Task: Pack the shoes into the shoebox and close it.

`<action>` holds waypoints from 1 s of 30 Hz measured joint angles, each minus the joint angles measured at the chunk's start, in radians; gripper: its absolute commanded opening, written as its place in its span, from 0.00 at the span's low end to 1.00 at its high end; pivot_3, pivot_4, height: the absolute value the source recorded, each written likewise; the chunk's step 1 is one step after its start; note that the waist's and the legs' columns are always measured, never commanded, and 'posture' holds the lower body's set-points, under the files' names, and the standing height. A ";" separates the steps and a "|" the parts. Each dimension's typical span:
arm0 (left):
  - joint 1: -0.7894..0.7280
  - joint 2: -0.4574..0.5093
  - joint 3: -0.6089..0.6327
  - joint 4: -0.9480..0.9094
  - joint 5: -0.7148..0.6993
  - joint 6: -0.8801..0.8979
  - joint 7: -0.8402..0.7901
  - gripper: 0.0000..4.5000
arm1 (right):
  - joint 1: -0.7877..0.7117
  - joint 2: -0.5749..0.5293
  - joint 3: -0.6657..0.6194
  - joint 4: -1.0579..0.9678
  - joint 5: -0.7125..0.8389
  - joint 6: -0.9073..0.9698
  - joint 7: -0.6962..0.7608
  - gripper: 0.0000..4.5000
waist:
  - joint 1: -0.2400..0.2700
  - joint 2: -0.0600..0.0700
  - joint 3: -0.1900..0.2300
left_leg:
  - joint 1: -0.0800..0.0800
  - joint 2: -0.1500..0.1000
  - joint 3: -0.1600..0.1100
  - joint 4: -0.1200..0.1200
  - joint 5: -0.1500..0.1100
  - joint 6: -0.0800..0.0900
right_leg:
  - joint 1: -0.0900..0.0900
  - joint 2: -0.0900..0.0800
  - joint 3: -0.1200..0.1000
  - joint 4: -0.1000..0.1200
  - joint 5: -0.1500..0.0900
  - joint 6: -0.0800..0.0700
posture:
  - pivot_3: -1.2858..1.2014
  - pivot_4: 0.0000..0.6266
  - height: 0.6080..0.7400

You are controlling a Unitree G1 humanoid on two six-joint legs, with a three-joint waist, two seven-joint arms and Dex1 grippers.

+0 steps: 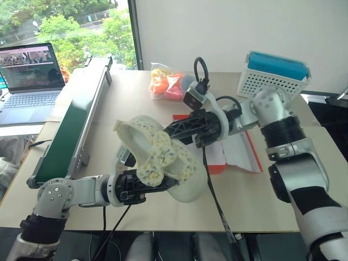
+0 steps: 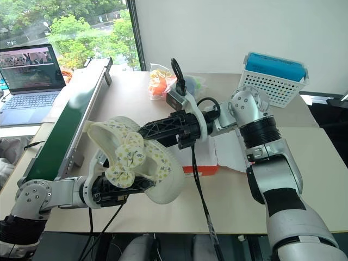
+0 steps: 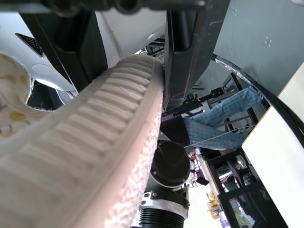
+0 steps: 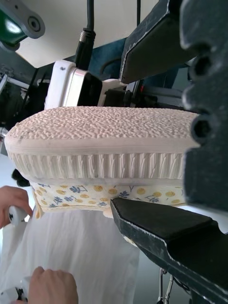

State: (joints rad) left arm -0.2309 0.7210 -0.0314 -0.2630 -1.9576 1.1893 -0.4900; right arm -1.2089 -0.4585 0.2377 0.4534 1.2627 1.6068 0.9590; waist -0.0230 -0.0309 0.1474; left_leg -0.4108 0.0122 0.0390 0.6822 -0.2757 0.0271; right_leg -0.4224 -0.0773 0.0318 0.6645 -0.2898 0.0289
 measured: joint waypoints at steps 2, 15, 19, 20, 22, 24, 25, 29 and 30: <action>-0.001 -0.001 -0.005 0.004 0.000 -0.003 0.008 0.37 | 0.005 0.006 -0.012 0.000 0.017 0.000 -0.038 0.56 | 0.000 0.000 0.000 | 0.000 0.000 0.000 0.000 0.000 0.000 | 0.000 0.000 0.000 0.000 0.000 0.000 | 0.52 0.24 1.00; -0.012 0.001 -0.004 0.018 0.012 -0.038 0.095 0.37 | 0.083 0.070 -0.177 -0.063 0.007 0.000 -0.249 0.41 | 0.001 0.000 0.000 | 0.000 0.000 0.000 0.001 0.001 0.000 | 0.001 0.001 -0.001 0.000 0.000 0.000 | 0.52 0.24 1.00; -0.031 -0.029 0.012 0.015 0.100 -0.098 0.151 0.50 | 0.097 0.120 -0.285 -0.039 0.016 0.000 -0.374 0.39 | 0.003 0.000 0.000 | 0.000 0.000 0.000 0.001 0.002 -0.001 | 0.001 0.001 -0.001 0.001 0.000 0.000 | 0.52 0.24 1.00; -0.032 -0.041 0.015 0.012 0.126 -0.110 0.165 0.54 | 0.098 0.129 -0.310 -0.034 0.021 0.000 -0.407 0.39 | 0.002 0.000 0.000 | 0.000 0.000 0.000 0.001 0.002 -0.002 | 0.001 0.001 -0.001 0.001 0.000 0.000 | 0.52 0.24 1.00; -0.035 -0.061 0.022 0.001 0.174 -0.136 0.180 0.72 | 0.108 0.147 -0.360 -0.023 0.040 0.000 -0.476 0.39 | 0.003 0.000 0.000 | -0.001 0.000 0.001 0.001 0.003 -0.003 | 0.001 0.001 -0.001 0.001 0.000 0.000 | 0.52 0.24 1.00; -0.041 -0.065 0.032 -0.008 0.213 -0.143 0.187 0.88 | 0.123 0.162 -0.396 -0.013 0.057 0.000 -0.530 0.39 | 0.002 0.000 0.000 | -0.001 0.000 0.001 0.001 0.005 -0.006 | 0.000 0.001 -0.001 0.002 0.000 0.000 | 0.52 0.24 1.00; -0.045 -0.069 0.035 -0.012 0.238 -0.148 0.194 0.93 | 0.127 0.169 -0.415 -0.009 0.060 0.000 -0.558 0.39 | 0.002 0.000 0.000 | -0.002 0.000 0.001 0.001 0.005 -0.006 | 0.000 0.001 -0.001 0.003 0.000 0.000 | 0.52 0.24 1.00; -0.045 -0.098 0.055 -0.017 0.290 -0.181 0.222 0.93 | 0.129 0.196 -0.505 0.009 0.072 0.000 -0.677 0.39 | 0.002 0.000 0.000 | -0.002 0.000 0.001 0.001 0.005 -0.005 | 0.000 0.001 -0.001 0.006 0.000 0.000 | 0.52 0.24 1.00; -0.043 -0.102 0.061 -0.020 0.290 -0.184 0.227 0.93 | 0.129 0.200 -0.522 0.012 0.074 -0.001 -0.698 0.39 | 0.001 0.000 0.000 | -0.002 0.000 0.001 0.001 0.005 -0.005 | 0.000 0.001 -0.001 0.006 0.000 0.000 | 0.52 0.24 1.00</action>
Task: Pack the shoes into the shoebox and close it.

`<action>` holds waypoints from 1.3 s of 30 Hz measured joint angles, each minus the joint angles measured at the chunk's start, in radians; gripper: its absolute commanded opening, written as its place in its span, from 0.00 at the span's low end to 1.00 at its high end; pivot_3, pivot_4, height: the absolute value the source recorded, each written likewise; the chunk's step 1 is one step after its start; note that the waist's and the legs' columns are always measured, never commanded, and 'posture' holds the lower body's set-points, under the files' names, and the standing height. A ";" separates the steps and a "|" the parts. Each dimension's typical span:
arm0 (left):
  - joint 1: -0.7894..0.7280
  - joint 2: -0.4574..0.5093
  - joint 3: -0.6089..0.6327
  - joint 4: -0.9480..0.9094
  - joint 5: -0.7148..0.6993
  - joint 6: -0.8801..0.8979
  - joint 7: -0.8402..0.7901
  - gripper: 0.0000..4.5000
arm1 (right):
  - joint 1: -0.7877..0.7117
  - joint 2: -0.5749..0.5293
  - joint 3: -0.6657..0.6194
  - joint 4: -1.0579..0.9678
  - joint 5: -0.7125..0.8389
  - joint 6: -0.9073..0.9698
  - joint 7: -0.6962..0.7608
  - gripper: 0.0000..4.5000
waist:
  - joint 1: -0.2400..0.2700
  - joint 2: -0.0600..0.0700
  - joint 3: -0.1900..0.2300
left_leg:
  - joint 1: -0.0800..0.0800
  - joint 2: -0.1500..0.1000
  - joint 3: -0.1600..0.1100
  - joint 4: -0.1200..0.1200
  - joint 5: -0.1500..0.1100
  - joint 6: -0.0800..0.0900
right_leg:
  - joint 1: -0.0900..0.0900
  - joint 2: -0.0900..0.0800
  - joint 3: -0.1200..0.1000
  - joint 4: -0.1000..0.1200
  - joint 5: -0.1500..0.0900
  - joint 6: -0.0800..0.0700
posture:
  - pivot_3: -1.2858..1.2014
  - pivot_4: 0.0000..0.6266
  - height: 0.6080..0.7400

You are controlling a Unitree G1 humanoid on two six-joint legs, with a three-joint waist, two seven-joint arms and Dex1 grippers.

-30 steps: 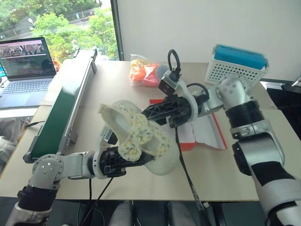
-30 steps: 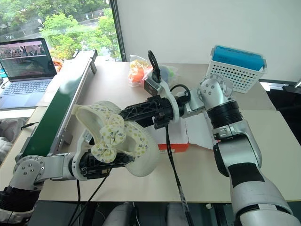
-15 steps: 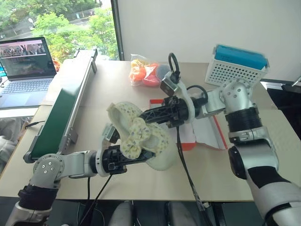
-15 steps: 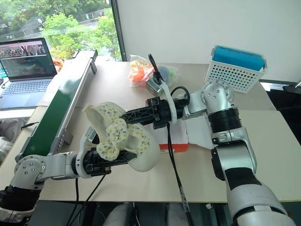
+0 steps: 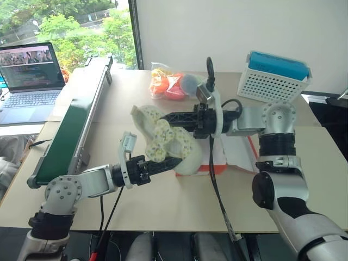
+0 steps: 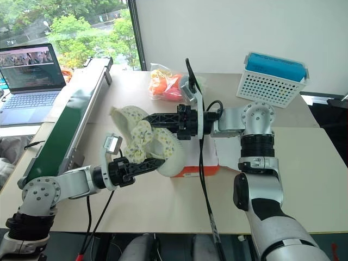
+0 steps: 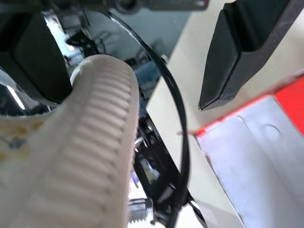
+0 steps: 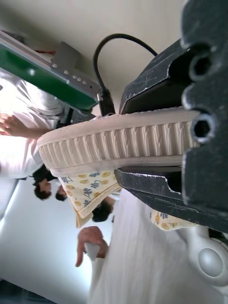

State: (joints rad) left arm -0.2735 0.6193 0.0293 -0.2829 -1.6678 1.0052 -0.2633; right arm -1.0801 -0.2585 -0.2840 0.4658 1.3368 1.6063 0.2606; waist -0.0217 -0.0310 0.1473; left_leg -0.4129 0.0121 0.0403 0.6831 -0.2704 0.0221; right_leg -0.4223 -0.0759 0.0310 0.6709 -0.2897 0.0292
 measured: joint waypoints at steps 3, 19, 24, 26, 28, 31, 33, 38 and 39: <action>0.028 -0.001 0.036 -0.038 0.022 -0.019 0.007 0.93 | 0.000 0.011 -0.053 0.015 -0.002 -0.018 -0.078 0.39 | -0.002 0.000 0.000 | 0.000 0.000 0.000 0.000 0.000 0.000 | 0.000 0.000 0.000 0.000 0.000 0.000 | 0.52 0.24 1.00; 0.123 0.267 -0.063 -0.229 1.048 -0.534 -0.318 0.93 | 0.037 -0.105 -0.077 -0.070 -0.454 -0.172 -0.416 0.39 | 0.003 0.001 0.000 | -0.002 0.001 0.004 -0.004 0.001 0.001 | -0.002 0.000 0.002 -0.005 0.000 0.000 | 0.52 0.24 1.00; 0.080 0.172 -0.064 -0.204 1.128 -0.617 -0.355 0.93 | 0.194 0.030 -0.110 -0.299 -0.533 -0.167 -0.559 0.39 | 0.004 0.001 0.000 | -0.004 0.001 0.005 -0.003 0.000 0.002 | -0.002 -0.001 0.002 -0.004 0.001 0.002 | 0.52 0.24 1.00; 0.077 0.152 -0.068 -0.198 1.134 -0.623 -0.367 0.93 | 0.221 0.051 -0.116 -0.328 -0.564 -0.183 -0.591 0.39 | 0.006 0.001 0.000 | -0.004 0.001 0.005 -0.002 0.001 0.002 | -0.002 -0.001 0.002 -0.004 0.002 0.003 | 0.52 0.24 1.00; 0.067 0.136 -0.073 -0.178 1.147 -0.624 -0.393 0.93 | 0.241 0.067 -0.117 -0.366 -0.618 -0.218 -0.619 0.39 | 0.005 0.001 0.000 | -0.003 0.000 0.005 -0.002 0.001 0.003 | -0.002 0.000 0.002 -0.004 0.003 0.003 | 0.52 0.24 1.00; 0.045 0.122 -0.090 -0.162 1.160 -0.625 -0.429 0.93 | 0.243 0.069 -0.119 -0.397 -0.679 -0.256 -0.639 0.39 | 0.004 0.001 0.000 | -0.003 0.000 0.005 -0.002 0.001 0.004 | -0.002 0.000 0.002 -0.004 0.004 0.002 | 0.52 0.24 1.00; 0.036 0.107 -0.092 -0.159 1.163 -0.624 -0.442 0.93 | 0.244 0.069 -0.117 -0.412 -0.709 -0.265 -0.639 0.39 | 0.004 0.001 0.000 | -0.003 0.000 0.005 -0.002 0.001 0.004 | -0.002 0.001 0.002 -0.004 0.004 0.002 | 0.52 0.24 1.00; 0.005 0.086 -0.093 -0.141 1.185 -0.624 -0.471 0.93 | 0.261 0.087 -0.110 -0.458 -0.760 -0.265 -0.636 0.39 | 0.001 0.001 0.000 | -0.003 0.000 0.005 -0.002 0.002 0.003 | -0.002 0.001 0.002 -0.004 0.004 0.002 | 0.52 0.24 1.00; 0.002 0.082 -0.093 -0.139 1.190 -0.624 -0.474 0.93 | 0.267 0.095 -0.107 -0.467 -0.766 -0.262 -0.635 0.39 | 0.000 0.001 0.000 | -0.003 0.000 0.005 -0.002 0.002 0.003 | -0.002 0.001 0.002 -0.004 0.004 0.002 | 0.52 0.24 1.00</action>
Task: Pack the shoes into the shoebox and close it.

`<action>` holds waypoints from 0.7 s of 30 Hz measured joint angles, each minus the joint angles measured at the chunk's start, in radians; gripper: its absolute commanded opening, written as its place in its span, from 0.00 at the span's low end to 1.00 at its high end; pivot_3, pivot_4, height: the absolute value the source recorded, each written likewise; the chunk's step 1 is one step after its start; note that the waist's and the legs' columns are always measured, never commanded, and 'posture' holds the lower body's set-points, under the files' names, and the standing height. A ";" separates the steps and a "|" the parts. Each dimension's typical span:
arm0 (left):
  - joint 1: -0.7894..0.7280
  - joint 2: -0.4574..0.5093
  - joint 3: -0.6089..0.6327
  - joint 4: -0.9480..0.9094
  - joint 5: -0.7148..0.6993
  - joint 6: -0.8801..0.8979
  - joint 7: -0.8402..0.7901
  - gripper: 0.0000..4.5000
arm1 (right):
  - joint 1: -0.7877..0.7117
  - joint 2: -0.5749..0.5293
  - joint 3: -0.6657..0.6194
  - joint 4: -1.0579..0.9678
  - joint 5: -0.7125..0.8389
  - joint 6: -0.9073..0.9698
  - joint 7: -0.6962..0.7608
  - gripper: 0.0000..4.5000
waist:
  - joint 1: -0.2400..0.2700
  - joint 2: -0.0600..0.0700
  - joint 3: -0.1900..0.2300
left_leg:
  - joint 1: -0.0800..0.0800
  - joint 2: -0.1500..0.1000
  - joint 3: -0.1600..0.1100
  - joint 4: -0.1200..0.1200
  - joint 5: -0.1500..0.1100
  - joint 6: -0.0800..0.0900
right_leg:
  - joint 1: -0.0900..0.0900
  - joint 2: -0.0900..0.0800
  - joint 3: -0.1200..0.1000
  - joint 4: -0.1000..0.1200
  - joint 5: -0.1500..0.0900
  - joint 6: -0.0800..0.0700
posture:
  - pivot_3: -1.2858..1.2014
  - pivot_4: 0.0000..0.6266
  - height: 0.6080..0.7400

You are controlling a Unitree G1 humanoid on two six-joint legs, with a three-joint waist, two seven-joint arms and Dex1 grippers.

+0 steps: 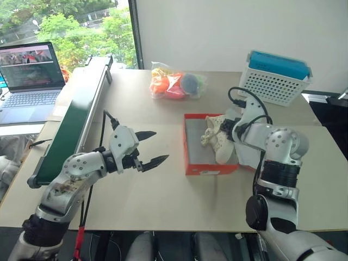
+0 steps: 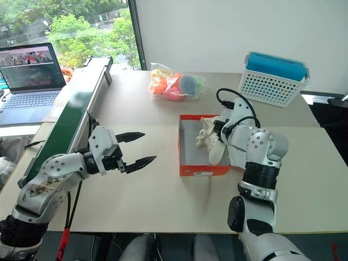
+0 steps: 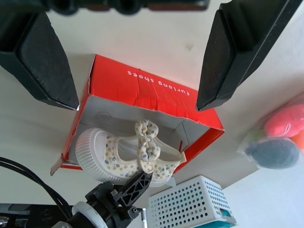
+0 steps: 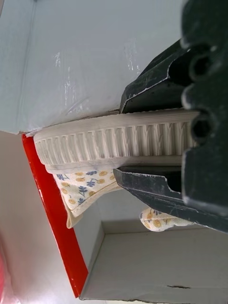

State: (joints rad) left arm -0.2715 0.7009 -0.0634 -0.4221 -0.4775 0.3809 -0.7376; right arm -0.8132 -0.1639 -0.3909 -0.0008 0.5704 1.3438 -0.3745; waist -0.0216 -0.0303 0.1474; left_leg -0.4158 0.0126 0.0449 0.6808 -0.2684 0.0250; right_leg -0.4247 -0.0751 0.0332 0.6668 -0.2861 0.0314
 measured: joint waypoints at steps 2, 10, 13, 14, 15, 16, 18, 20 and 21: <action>-0.003 -0.010 -0.001 0.000 0.003 0.002 -0.007 0.95 | 0.016 0.017 0.009 -0.018 -0.010 0.014 0.002 0.52 | -0.001 0.000 0.000 | 0.000 0.000 0.000 0.000 0.000 0.000 | 0.000 0.000 0.000 0.000 0.000 0.000 | 0.52 0.24 1.00; -0.017 -0.042 0.001 0.000 0.005 0.021 -0.009 0.95 | 0.026 0.024 0.042 -0.057 -0.060 0.015 0.052 0.99 | -0.001 0.000 0.000 | 0.001 0.000 0.000 0.000 0.000 0.001 | 0.001 0.000 0.000 0.001 0.000 0.000 | 0.52 0.24 1.00; -0.017 -0.047 0.003 -0.002 0.005 0.036 -0.003 0.95 | 0.026 0.015 0.079 -0.057 -0.087 0.015 0.083 0.99 | -0.001 0.000 0.000 | 0.001 0.000 0.000 0.000 0.000 0.000 | 0.000 0.000 0.000 0.002 0.000 0.000 | 0.52 0.24 1.00; -0.016 -0.049 0.005 -0.002 0.005 0.038 0.002 0.95 | 0.026 0.015 0.087 -0.058 -0.091 0.014 0.092 0.99 | -0.001 0.000 0.000 | 0.001 0.000 0.000 0.000 0.001 0.000 | 0.000 0.000 0.000 0.002 0.000 0.000 | 0.52 0.24 1.00; -0.014 -0.054 0.013 -0.002 0.005 0.040 0.012 0.95 | 0.023 0.015 0.097 -0.058 -0.098 0.011 0.104 0.99 | -0.001 0.000 0.000 | 0.001 0.000 0.000 0.000 0.001 0.000 | 0.000 0.000 0.000 0.002 0.000 0.000 | 0.52 0.24 1.00; -0.013 -0.067 0.028 -0.001 0.005 0.045 0.030 0.95 | 0.013 0.013 0.108 -0.059 -0.101 0.001 0.117 0.99 | -0.002 0.000 0.000 | 0.001 -0.001 0.000 0.000 0.001 0.000 | 0.000 0.000 0.000 0.002 0.000 0.000 | 0.52 0.24 1.00; -0.017 -0.099 0.069 0.006 0.004 0.063 0.083 0.95 | -0.020 -0.008 0.146 -0.076 -0.111 -0.040 0.157 0.99 | -0.006 0.000 0.000 | 0.001 -0.001 0.000 0.001 0.001 0.000 | 0.000 0.000 0.001 0.003 0.000 0.000 | 0.52 0.24 1.00; -0.021 -0.128 0.109 0.011 0.004 0.081 0.142 0.95 | -0.065 -0.040 0.175 -0.117 -0.118 -0.100 0.206 0.99 | -0.007 0.000 0.000 | 0.001 -0.001 -0.001 0.001 0.000 0.001 | 0.000 0.000 0.000 0.004 0.000 0.000 | 0.52 0.24 1.00; -0.024 -0.152 0.134 0.019 0.005 0.084 0.185 0.95 | -0.088 -0.049 0.180 -0.147 -0.117 -0.139 0.239 0.99 | -0.007 0.000 0.000 | 0.002 0.000 -0.001 0.001 0.000 0.001 | 0.000 0.000 0.000 0.004 0.000 0.000 | 0.52 0.24 1.00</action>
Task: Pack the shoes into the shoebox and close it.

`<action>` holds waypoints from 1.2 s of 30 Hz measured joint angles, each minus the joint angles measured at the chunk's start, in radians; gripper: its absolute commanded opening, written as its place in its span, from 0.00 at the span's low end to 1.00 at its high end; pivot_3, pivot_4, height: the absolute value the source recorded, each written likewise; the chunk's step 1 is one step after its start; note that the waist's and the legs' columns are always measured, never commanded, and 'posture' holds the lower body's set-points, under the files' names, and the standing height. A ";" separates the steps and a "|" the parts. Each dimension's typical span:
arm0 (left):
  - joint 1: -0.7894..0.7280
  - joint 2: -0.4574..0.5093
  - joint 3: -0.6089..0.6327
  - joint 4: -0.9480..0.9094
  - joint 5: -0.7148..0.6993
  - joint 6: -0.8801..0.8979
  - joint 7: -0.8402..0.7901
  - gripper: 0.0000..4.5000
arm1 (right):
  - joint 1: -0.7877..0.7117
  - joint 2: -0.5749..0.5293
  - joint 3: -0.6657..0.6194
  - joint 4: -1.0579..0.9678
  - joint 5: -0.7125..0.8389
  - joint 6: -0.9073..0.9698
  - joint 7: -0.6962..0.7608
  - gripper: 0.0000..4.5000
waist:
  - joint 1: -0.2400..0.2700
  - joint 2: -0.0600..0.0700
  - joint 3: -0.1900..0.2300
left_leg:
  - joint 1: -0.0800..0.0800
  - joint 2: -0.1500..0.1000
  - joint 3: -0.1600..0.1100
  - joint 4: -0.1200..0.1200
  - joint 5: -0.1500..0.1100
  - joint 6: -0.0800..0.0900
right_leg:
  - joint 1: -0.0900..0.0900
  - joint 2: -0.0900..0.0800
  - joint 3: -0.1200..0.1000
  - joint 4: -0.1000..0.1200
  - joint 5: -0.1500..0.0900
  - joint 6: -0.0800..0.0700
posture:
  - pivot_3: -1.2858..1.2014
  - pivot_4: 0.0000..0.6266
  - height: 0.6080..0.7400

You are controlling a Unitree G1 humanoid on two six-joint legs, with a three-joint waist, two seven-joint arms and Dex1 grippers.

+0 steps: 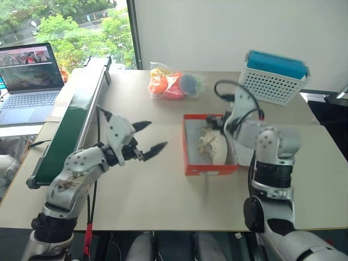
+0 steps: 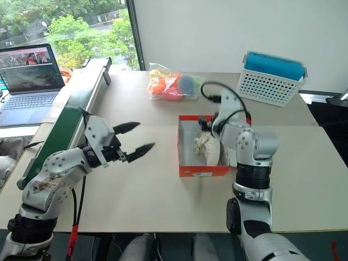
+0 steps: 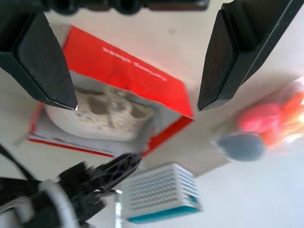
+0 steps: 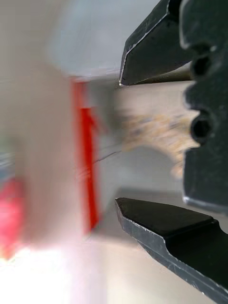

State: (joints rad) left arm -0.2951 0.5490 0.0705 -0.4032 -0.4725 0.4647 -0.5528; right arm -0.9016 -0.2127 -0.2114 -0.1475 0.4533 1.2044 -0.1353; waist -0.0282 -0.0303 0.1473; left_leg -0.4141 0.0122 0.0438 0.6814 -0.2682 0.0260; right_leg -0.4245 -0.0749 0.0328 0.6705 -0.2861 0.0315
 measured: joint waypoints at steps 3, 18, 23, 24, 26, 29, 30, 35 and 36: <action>-0.019 -0.117 0.087 0.018 0.024 0.039 0.200 0.95 | -0.009 -0.020 0.027 -0.034 0.035 -0.091 0.153 0.99 | 0.002 0.000 0.000 | 0.000 0.000 -0.001 0.001 0.000 0.001 | 0.001 0.000 0.000 0.000 0.000 0.000 | 0.52 0.24 1.00; 0.172 -0.181 0.371 0.182 0.139 0.151 0.523 0.98 | 0.342 -0.183 0.380 -0.075 0.008 -0.395 0.703 1.00 | 0.009 -0.002 -0.001 | 0.002 0.000 -0.002 0.002 -0.002 0.003 | 0.001 -0.001 -0.001 0.002 0.001 0.000 | 0.52 0.24 1.00; 0.174 -0.181 0.386 0.184 0.153 0.148 0.535 0.98 | 0.384 -0.141 0.450 -0.075 -0.070 -0.520 0.712 1.00 | 0.016 -0.003 -0.002 | 0.003 -0.001 -0.002 0.002 -0.002 0.004 | 0.002 -0.002 -0.001 0.002 0.002 -0.001 | 0.52 0.24 1.00; 0.176 -0.180 0.386 0.184 0.156 0.148 0.539 0.98 | 0.383 -0.130 0.446 -0.075 -0.081 -0.530 0.699 1.00 | 0.016 -0.004 -0.002 | 0.004 -0.001 -0.002 0.002 -0.002 0.004 | 0.003 -0.002 -0.001 0.002 0.002 -0.001 | 0.52 0.24 1.00; 0.176 -0.180 0.387 0.184 0.158 0.148 0.541 0.98 | 0.381 -0.113 0.441 -0.075 -0.087 -0.532 0.688 1.00 | 0.016 -0.005 -0.003 | 0.004 -0.001 -0.002 0.002 -0.002 0.004 | 0.003 -0.002 -0.001 0.002 0.002 -0.001 | 0.52 0.24 1.00; 0.175 -0.167 0.386 0.186 0.161 0.148 0.538 0.98 | 0.377 -0.110 0.441 -0.076 -0.088 -0.532 0.685 1.00 | 0.015 -0.005 -0.003 | 0.004 0.000 -0.003 0.002 -0.002 0.003 | 0.002 -0.002 -0.001 0.002 0.002 -0.001 | 0.52 0.24 1.00; 0.174 -0.163 0.386 0.188 0.162 0.148 0.538 0.98 | 0.377 -0.110 0.440 -0.076 -0.089 -0.532 0.685 1.00 | 0.015 -0.005 -0.003 | 0.004 0.000 -0.003 0.002 -0.002 0.003 | 0.002 -0.002 -0.001 0.002 0.002 -0.001 | 0.52 0.24 1.00; 0.169 -0.141 0.369 0.205 0.188 0.148 0.530 0.98 | 0.378 -0.110 0.440 -0.078 -0.095 -0.530 0.681 1.00 | 0.015 -0.005 -0.003 | 0.004 0.000 -0.003 0.002 -0.002 0.003 | 0.002 -0.002 -0.001 0.002 0.002 -0.001 | 0.52 0.24 1.00; 0.169 -0.139 0.368 0.206 0.193 0.148 0.529 0.98 | 0.378 -0.110 0.440 -0.078 -0.096 -0.529 0.679 1.00 | 0.015 -0.005 -0.003 | 0.004 0.000 -0.003 0.002 -0.002 0.003 | 0.002 -0.002 -0.001 0.002 0.002 -0.001 | 0.52 0.24 1.00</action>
State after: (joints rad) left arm -0.1261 0.4100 0.4381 -0.1975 -0.2800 0.6132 -0.0236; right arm -0.5240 -0.3225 0.2289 -0.2252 0.3571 0.6759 0.5435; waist -0.0133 -0.0349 0.1444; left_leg -0.4097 0.0119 0.0412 0.6833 -0.2705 0.0294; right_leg -0.4224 -0.0768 0.0319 0.6722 -0.2839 0.0301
